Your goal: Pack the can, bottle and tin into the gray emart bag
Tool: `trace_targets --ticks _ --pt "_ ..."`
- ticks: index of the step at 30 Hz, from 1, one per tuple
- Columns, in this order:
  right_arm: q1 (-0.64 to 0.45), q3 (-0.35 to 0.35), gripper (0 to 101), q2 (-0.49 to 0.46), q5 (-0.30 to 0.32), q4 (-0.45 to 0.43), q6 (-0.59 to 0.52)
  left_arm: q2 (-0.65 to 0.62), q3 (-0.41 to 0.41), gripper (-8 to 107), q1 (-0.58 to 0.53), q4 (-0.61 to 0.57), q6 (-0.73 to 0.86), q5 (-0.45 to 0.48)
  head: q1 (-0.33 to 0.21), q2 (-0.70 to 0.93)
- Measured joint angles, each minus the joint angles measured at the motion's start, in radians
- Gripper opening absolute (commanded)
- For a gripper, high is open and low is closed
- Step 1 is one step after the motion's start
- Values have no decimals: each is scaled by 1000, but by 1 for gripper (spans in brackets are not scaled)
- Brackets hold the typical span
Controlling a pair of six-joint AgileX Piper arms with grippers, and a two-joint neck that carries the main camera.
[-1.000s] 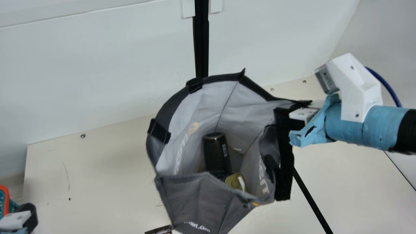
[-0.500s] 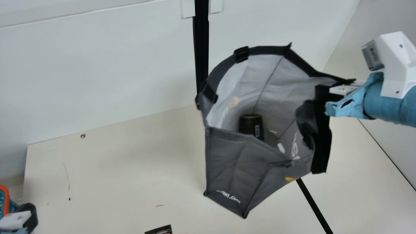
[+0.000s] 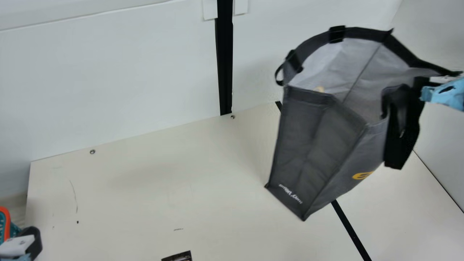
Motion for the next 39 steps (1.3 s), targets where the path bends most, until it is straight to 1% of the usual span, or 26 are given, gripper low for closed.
trace_targets --ticks 10,15,21,29,37,39 --pt "-107 -177 1 145 -3 -45 31 0 0 90 0 0 0 0 0 2" --pt "-131 -245 17 203 -3 -54 51 0 0 90 0 0 0 0 0 2" --pt "-140 -291 37 233 -6 -53 57 0 0 90 0 0 0 0 0 0" --pt "-140 -335 64 228 -4 -21 55 0 0 90 0 0 0 0 0 0" --pt "-128 -377 91 194 0 33 37 0 0 90 0 0 0 0 0 0" --pt "-122 -386 91 184 0 47 31 0 0 90 0 0 0 0 0 0"
